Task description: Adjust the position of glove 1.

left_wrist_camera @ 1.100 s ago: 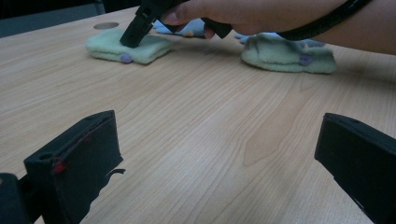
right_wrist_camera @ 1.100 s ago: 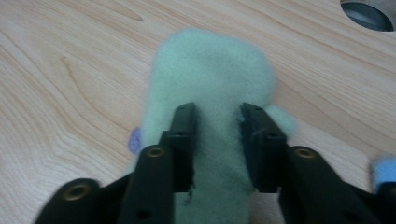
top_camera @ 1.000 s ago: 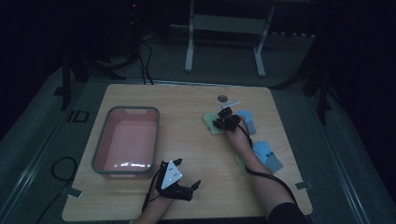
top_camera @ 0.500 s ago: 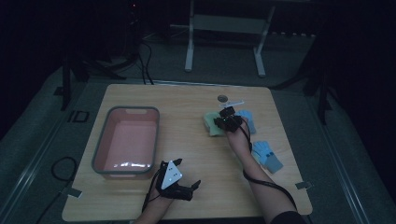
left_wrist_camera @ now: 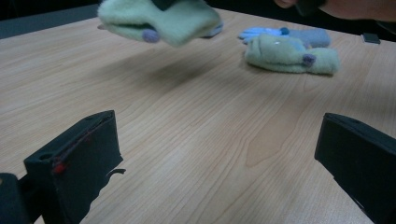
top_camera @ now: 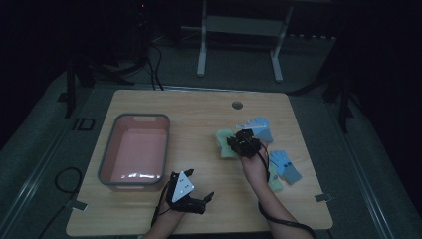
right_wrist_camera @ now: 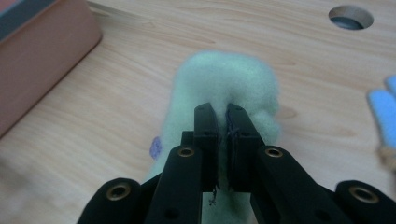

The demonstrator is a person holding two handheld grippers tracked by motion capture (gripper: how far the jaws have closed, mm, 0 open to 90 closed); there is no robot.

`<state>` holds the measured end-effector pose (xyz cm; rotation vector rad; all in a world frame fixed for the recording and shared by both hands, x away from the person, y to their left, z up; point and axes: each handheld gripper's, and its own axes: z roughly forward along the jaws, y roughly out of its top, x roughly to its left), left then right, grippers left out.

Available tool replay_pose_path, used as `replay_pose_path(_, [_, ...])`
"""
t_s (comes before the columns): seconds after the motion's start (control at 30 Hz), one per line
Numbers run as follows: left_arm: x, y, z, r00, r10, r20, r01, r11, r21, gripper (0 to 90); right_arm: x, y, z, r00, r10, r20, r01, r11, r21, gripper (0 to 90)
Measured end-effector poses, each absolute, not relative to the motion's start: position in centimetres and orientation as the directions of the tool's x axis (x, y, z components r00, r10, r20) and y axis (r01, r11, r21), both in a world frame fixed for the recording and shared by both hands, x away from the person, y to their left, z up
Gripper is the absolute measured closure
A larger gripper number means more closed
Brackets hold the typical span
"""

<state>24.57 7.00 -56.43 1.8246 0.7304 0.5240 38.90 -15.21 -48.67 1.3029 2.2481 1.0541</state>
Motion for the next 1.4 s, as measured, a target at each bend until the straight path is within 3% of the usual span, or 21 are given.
replay_pose_path(0.47, [24.5, 6.9, -56.4, 0.718, 0.696, 0.021, 0.230, -0.265, 0.936, 0.6, 33.0, -14.8, -49.7, -0.526, 0.843, 0.114, 0.604, 0.276, 0.748, 84.6])
replay_pose_path(0.83, [24.5, 6.9, -56.4, 0.719, 0.695, 0.020, 0.231, -0.265, 0.936, 0.6, 32.3, -15.0, -53.6, -0.509, 0.848, 0.148, 0.663, 0.277, 0.695, 83.8])
replay_pose_path(1.17, [24.5, 6.9, -56.4, 0.719, 0.695, 0.019, 0.232, -0.266, 0.936, 0.6, 32.1, -14.6, -54.9, -0.498, 0.859, 0.122, 0.660, 0.284, 0.696, 69.9])
replay_pose_path(1.2, [24.5, 6.9, -56.4, 0.719, 0.695, 0.019, 0.232, -0.266, 0.936, 0.6, 32.1, -14.5, -54.8, -0.499, 0.858, 0.119, 0.657, 0.285, 0.698, 65.8])
replay_pose_path(1.4, [24.5, 6.9, -56.4, 0.720, 0.693, 0.019, 0.230, -0.266, 0.936, 0.5, 32.2, -15.0, -53.4, -0.546, 0.833, 0.095, 0.622, 0.326, 0.712, 61.0])
